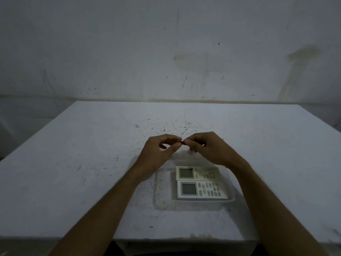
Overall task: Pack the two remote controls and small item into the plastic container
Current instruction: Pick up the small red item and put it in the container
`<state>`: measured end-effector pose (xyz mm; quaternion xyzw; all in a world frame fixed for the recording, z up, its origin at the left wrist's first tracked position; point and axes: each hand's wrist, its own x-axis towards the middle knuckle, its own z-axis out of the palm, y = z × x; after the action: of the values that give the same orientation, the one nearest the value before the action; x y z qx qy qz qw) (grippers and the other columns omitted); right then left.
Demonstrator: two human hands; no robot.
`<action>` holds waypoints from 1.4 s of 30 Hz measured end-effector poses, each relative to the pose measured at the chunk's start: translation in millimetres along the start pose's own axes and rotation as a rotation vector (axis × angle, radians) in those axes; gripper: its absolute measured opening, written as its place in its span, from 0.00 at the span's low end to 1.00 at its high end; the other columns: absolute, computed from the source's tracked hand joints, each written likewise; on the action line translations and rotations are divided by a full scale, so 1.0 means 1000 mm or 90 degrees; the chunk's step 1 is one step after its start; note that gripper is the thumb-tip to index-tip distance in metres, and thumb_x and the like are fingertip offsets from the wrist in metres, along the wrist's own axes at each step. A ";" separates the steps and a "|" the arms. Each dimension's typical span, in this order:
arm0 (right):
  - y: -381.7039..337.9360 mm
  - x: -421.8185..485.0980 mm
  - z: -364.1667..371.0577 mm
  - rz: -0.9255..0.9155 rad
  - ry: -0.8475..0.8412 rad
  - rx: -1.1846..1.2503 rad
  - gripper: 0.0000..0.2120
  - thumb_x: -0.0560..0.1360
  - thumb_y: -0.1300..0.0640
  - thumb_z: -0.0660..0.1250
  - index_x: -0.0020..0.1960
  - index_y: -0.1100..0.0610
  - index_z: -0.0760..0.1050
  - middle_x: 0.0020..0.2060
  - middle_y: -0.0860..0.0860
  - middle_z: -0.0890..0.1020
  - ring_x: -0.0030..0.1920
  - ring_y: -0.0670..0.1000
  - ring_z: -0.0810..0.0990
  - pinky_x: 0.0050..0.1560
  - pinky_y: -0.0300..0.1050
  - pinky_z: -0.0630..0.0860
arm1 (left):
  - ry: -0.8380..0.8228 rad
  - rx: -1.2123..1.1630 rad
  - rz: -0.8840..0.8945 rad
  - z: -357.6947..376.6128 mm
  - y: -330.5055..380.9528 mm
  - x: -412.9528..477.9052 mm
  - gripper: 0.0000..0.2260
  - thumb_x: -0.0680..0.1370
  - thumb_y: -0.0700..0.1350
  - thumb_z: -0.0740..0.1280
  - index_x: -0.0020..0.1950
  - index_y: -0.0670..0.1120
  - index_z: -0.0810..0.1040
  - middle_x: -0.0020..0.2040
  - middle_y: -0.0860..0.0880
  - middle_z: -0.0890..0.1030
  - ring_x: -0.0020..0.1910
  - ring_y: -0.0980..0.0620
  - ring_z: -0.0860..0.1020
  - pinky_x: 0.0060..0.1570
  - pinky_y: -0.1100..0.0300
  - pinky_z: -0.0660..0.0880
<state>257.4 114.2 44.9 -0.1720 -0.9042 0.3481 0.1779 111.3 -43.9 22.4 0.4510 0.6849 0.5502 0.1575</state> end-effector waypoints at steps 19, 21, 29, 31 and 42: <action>-0.023 -0.013 -0.001 0.026 0.023 0.325 0.13 0.83 0.52 0.64 0.48 0.53 0.85 0.36 0.50 0.82 0.37 0.50 0.77 0.47 0.44 0.79 | -0.014 -0.368 -0.119 -0.004 0.014 0.001 0.07 0.81 0.38 0.68 0.56 0.42 0.84 0.46 0.43 0.87 0.44 0.45 0.86 0.47 0.55 0.83; -0.025 -0.014 0.001 0.012 0.004 0.265 0.10 0.82 0.54 0.65 0.49 0.52 0.84 0.35 0.42 0.84 0.37 0.45 0.79 0.45 0.40 0.79 | -0.030 -0.368 -0.129 -0.005 0.014 -0.001 0.08 0.80 0.38 0.69 0.57 0.41 0.85 0.48 0.41 0.87 0.45 0.44 0.86 0.47 0.55 0.84; -0.021 -0.011 0.004 -0.005 0.061 0.220 0.08 0.79 0.54 0.70 0.58 0.52 0.83 0.42 0.46 0.87 0.42 0.42 0.84 0.44 0.37 0.80 | -0.059 -0.373 -0.186 -0.007 0.021 -0.005 0.09 0.78 0.39 0.72 0.55 0.35 0.81 0.50 0.38 0.87 0.49 0.41 0.87 0.44 0.58 0.84; -0.020 -0.010 0.004 -0.014 0.069 0.211 0.07 0.79 0.54 0.70 0.55 0.52 0.85 0.44 0.48 0.88 0.43 0.43 0.84 0.43 0.38 0.80 | -0.068 -0.339 -0.169 -0.006 0.022 -0.006 0.09 0.79 0.40 0.71 0.56 0.37 0.84 0.50 0.40 0.88 0.49 0.42 0.87 0.44 0.60 0.83; -0.025 -0.013 -0.001 -0.016 0.073 0.243 0.11 0.81 0.53 0.68 0.60 0.54 0.85 0.46 0.48 0.89 0.46 0.44 0.86 0.47 0.39 0.81 | -0.082 -0.260 -0.044 -0.007 0.025 -0.008 0.12 0.81 0.37 0.69 0.63 0.36 0.82 0.53 0.42 0.88 0.52 0.44 0.87 0.52 0.58 0.82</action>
<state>264.3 91.5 60.3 -0.1438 -0.8122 0.5005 0.2630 121.8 -55.0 44.7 0.4202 0.5630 0.6416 0.3079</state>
